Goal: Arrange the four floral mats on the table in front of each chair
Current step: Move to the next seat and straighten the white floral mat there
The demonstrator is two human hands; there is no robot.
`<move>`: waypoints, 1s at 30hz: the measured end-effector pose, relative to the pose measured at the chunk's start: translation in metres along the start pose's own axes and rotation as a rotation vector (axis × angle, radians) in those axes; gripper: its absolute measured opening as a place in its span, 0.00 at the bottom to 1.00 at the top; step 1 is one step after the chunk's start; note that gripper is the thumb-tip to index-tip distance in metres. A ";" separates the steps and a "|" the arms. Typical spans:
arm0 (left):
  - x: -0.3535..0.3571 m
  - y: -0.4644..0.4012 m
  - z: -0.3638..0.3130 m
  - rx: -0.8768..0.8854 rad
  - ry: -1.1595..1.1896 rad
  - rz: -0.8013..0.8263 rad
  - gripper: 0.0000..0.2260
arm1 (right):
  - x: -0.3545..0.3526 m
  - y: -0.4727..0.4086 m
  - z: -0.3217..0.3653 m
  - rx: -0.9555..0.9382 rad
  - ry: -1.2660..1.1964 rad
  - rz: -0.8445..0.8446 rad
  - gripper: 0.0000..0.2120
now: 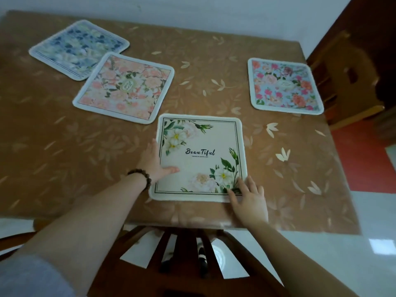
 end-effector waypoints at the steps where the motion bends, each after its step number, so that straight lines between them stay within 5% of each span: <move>1: 0.005 0.011 0.003 0.007 0.000 -0.009 0.59 | 0.001 0.004 0.001 -0.006 -0.018 0.000 0.32; 9: 0.037 0.080 0.019 0.109 -0.206 -0.006 0.64 | 0.002 0.012 0.008 0.011 -0.101 0.136 0.57; 24: 0.053 0.127 0.025 0.058 -0.330 0.078 0.61 | 0.016 0.051 0.000 -0.041 0.013 0.215 0.55; 30: 0.046 0.127 0.033 -0.114 -0.419 0.064 0.62 | 0.009 0.049 -0.010 0.113 -0.005 0.161 0.63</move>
Point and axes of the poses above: each hand's wrist, its own y-axis away from the middle knuckle, its own x-axis out of the palm, z = x × y, the point moved 3 cm from there along -y, towards the middle knuckle, and after that the axes turned 9 degrees about -y, right-handed, at the moved point
